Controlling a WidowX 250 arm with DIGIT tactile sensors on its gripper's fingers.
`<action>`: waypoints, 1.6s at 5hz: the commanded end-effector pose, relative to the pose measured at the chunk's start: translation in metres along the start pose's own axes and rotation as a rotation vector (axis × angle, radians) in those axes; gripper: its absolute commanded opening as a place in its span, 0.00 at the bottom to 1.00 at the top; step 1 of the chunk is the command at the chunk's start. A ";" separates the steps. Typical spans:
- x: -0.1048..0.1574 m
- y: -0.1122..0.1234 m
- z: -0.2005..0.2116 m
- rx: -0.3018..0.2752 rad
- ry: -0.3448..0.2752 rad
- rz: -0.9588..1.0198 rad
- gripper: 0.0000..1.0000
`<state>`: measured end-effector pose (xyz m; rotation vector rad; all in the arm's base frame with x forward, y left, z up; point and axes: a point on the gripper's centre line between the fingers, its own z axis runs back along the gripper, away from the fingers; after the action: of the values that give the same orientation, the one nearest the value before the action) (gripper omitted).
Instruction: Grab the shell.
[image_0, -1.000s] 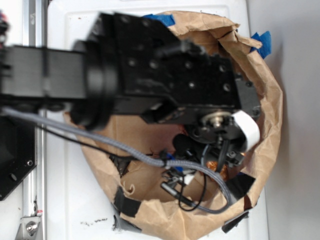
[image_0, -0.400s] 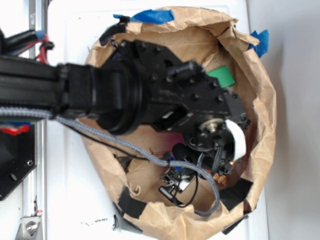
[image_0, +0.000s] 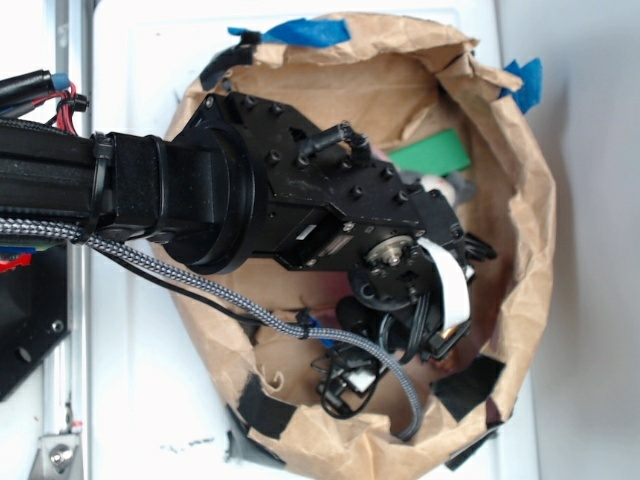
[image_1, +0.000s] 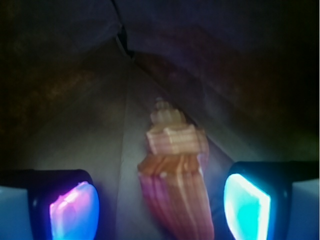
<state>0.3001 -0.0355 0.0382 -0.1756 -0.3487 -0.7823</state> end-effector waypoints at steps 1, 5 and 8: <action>-0.009 -0.033 -0.017 0.005 0.014 -0.010 1.00; 0.005 -0.004 0.004 0.050 -0.009 0.061 0.00; 0.016 0.003 0.084 0.152 -0.013 0.343 0.00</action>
<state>0.2838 -0.0207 0.0976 -0.1122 -0.2950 -0.4233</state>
